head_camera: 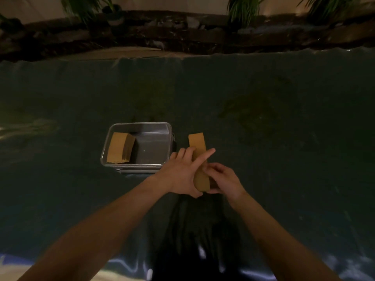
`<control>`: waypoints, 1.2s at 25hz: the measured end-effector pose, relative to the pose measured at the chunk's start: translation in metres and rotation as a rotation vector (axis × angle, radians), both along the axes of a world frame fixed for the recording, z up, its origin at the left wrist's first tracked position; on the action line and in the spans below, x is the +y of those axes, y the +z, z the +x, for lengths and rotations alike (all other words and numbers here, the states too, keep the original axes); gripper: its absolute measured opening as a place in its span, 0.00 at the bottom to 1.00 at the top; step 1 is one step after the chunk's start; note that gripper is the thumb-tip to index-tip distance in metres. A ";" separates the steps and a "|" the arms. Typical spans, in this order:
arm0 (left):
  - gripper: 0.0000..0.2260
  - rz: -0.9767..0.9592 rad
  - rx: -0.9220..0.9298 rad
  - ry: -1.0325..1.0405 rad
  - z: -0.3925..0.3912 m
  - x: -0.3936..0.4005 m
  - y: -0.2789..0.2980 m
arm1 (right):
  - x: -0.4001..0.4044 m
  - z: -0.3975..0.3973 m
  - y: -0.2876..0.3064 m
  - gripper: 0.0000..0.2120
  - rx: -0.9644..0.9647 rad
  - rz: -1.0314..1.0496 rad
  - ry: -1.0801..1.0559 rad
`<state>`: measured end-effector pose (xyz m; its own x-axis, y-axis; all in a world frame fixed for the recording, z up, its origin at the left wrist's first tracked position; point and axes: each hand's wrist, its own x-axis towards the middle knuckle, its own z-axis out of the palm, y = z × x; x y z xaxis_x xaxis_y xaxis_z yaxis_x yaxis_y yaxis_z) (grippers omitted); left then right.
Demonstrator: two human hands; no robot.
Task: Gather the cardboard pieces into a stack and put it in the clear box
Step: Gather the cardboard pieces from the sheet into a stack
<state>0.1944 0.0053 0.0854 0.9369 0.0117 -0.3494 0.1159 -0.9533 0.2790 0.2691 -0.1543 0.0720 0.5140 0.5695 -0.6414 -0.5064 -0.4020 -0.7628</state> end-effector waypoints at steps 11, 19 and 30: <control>0.45 -0.616 -0.163 0.656 0.007 0.016 -0.041 | 0.026 0.026 -0.023 0.05 -0.104 -0.070 -0.066; 0.07 -1.022 -0.043 1.274 0.031 0.027 -0.070 | 0.060 0.046 -0.053 0.14 -0.187 -0.222 -0.063; 0.10 -0.500 -0.032 1.170 0.088 0.041 -0.105 | 0.099 0.080 -0.086 0.19 -0.452 -0.529 0.008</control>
<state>0.2822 0.0466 -0.0199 0.4641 0.7078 -0.5325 0.8002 -0.0773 0.5947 0.3487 -0.0556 -0.0139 0.7931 0.2446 -0.5578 -0.1805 -0.7803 -0.5988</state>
